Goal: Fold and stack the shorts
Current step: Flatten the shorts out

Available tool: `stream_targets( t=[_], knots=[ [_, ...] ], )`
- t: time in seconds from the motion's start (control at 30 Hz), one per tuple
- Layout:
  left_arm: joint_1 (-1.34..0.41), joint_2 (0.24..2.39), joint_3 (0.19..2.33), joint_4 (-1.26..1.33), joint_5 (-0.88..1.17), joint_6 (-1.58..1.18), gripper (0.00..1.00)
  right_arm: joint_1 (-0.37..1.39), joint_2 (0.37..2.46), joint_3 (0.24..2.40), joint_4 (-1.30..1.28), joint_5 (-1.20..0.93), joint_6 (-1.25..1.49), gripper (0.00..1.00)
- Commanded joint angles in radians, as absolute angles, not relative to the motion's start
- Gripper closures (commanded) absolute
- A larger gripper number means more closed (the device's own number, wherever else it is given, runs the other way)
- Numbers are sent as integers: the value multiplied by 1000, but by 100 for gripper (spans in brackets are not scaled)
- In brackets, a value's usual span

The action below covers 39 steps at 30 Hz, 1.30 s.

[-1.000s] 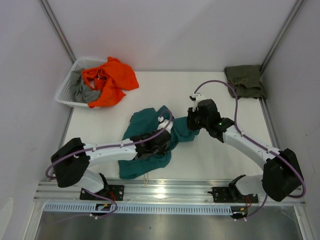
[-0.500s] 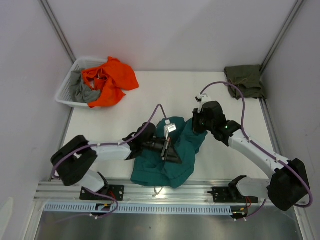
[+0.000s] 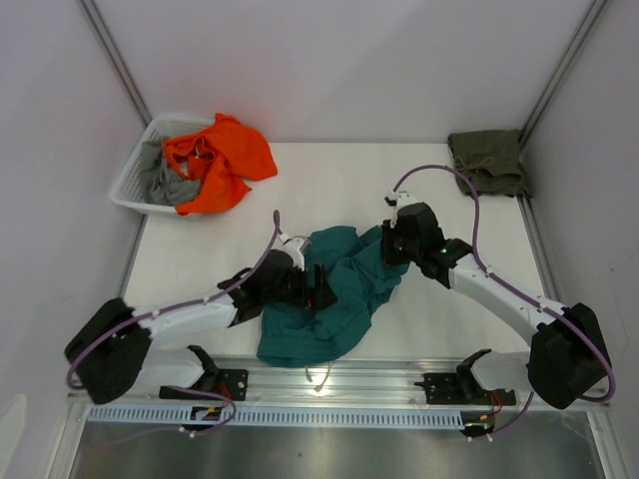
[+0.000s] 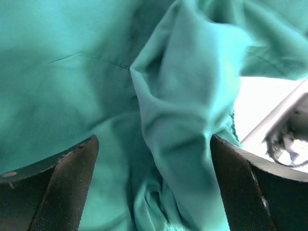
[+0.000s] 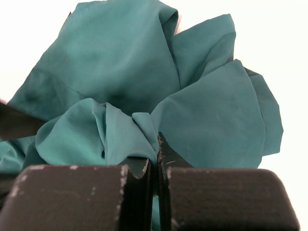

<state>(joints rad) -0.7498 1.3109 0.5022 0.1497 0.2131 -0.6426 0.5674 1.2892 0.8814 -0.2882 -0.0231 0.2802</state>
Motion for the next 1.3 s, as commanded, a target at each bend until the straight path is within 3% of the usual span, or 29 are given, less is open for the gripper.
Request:
stream_targets(
  t=[0.0,0.13,0.23,0.47,0.57,0.87,1.1,1.27],
  knots=[
    [-859,1134,590,-130,-189,-610,1,572,1298,922,-275,-3,281,100],
    [-1061,976,679,-313,-486,-594,1,577,1307,923,-273,0,282,100],
    [-1223,1000,759,-374,-607,-529,1,580,1321,928,-275,0,282,100],
    [-1473,1567,1181,-878,-998,-619,1,577,1322,927,-273,0,284,100],
    [-1505,1676,1227,-848,-986,-555,1,577,1325,927,-273,0,284,100],
    [-1606,1735,1192,-500,-901,-252,1,572,1342,925,-270,0,285,100],
    [-1649,1654,1065,-238,-805,-107,1,568,1347,925,-268,-5,287,100],
    [-1663,1704,1112,-325,-817,-89,1,563,1351,925,-267,-9,287,100]
  ],
)
